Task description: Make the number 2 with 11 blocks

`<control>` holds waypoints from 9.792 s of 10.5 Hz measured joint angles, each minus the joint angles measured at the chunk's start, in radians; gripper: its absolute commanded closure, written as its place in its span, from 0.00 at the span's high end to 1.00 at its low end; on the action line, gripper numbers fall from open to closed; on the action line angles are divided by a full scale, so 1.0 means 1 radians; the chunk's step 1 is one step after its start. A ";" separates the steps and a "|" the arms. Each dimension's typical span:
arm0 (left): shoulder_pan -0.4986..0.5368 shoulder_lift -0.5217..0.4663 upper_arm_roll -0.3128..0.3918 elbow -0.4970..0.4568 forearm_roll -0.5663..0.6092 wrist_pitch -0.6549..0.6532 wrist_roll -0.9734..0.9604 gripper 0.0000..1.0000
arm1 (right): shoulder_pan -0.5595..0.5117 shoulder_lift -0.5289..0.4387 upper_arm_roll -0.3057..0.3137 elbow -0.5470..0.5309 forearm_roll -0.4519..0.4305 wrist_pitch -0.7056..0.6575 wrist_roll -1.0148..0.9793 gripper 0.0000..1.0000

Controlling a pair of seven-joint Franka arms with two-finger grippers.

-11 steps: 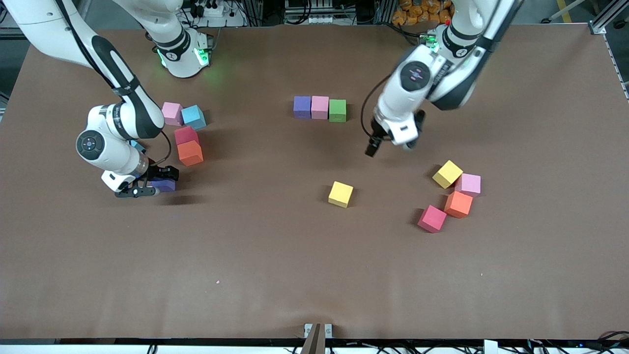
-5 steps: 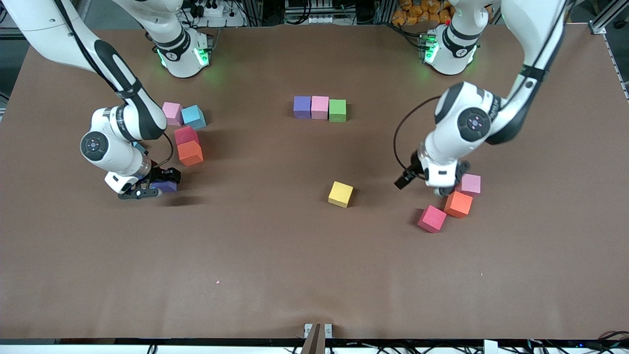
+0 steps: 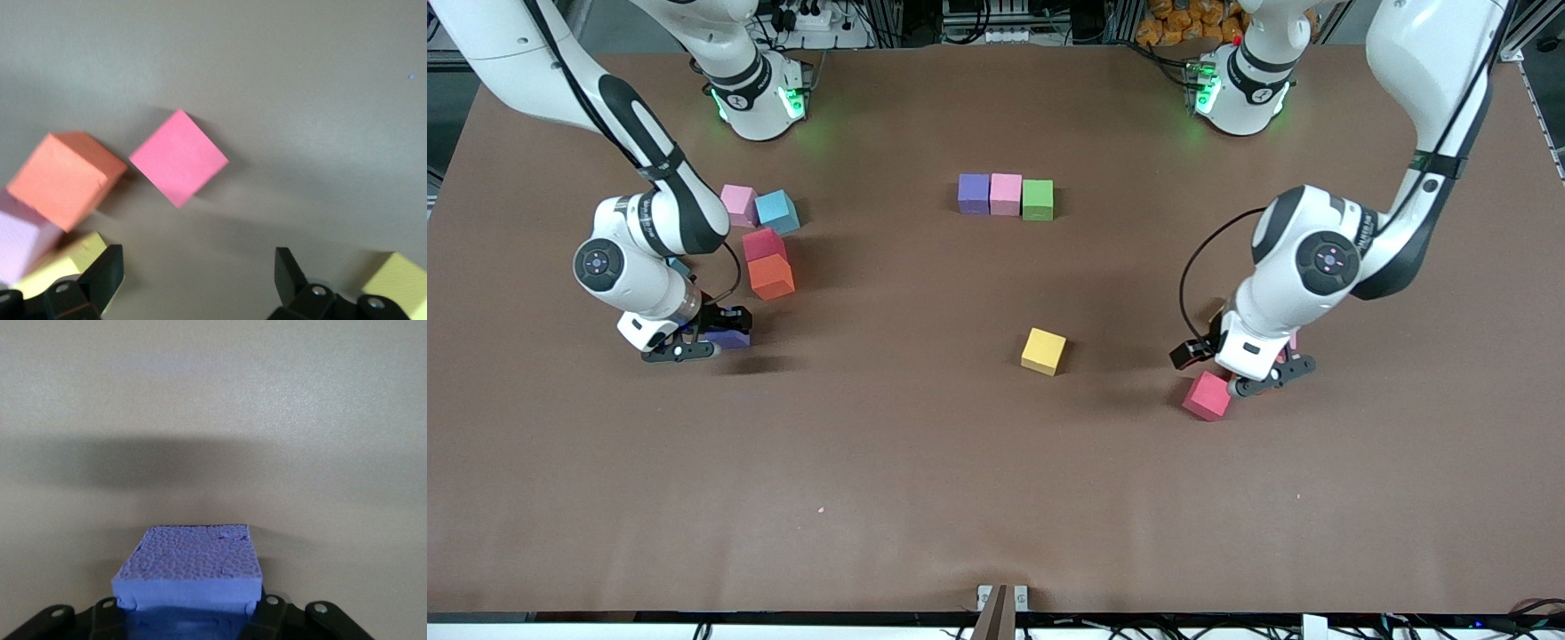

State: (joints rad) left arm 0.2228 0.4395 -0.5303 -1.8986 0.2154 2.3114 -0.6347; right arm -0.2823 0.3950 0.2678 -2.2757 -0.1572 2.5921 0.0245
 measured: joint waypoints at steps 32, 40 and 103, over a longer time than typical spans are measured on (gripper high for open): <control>-0.028 0.251 0.060 0.205 0.154 -0.001 0.671 1.00 | 1.198 0.256 -0.128 0.539 0.158 -0.160 1.033 0.42; -0.061 0.263 0.062 0.206 0.154 -0.001 0.628 1.00 | 1.213 0.285 -0.128 0.535 0.158 -0.139 1.048 0.42; -0.299 0.176 -0.232 -0.081 0.275 0.042 -0.487 0.53 | 0.311 -0.254 -0.134 -0.348 0.144 0.107 -0.222 1.00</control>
State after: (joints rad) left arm -0.0766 0.6155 -0.7625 -1.9794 0.4909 2.3537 -1.1220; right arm 0.0289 0.1413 0.1335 -2.6234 -0.0134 2.6996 -0.1976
